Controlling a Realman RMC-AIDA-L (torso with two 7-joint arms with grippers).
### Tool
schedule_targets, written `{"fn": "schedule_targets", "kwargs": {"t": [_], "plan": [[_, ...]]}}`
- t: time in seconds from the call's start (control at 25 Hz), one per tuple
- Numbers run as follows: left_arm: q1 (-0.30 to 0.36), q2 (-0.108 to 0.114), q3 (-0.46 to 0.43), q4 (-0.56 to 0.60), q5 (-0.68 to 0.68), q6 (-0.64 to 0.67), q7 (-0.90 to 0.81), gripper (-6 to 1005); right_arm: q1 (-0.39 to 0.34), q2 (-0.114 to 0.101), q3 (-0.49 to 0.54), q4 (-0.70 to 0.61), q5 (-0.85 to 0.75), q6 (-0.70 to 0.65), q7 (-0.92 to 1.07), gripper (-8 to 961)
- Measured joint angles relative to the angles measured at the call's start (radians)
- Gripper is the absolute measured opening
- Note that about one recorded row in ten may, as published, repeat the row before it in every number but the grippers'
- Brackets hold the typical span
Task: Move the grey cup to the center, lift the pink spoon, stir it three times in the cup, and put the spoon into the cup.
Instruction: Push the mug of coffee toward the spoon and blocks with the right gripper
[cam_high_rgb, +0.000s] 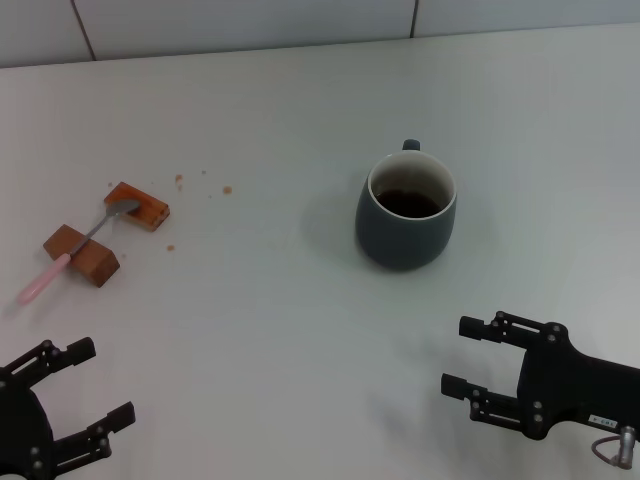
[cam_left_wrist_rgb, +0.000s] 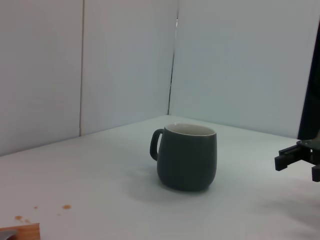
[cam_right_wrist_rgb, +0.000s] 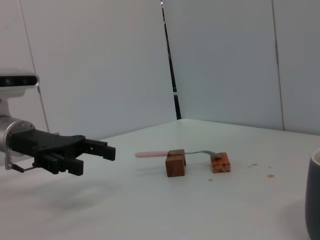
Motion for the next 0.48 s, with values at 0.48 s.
{"fn": "schedule_targets", "kwargs": {"t": [0.48], "plan": [[-0.007,-0.001,0.000,0.000,-0.002,0.002,0.000,848,0.002,-0.001,0.009,0.023,0.015,0.004,-0.001,718]]}}
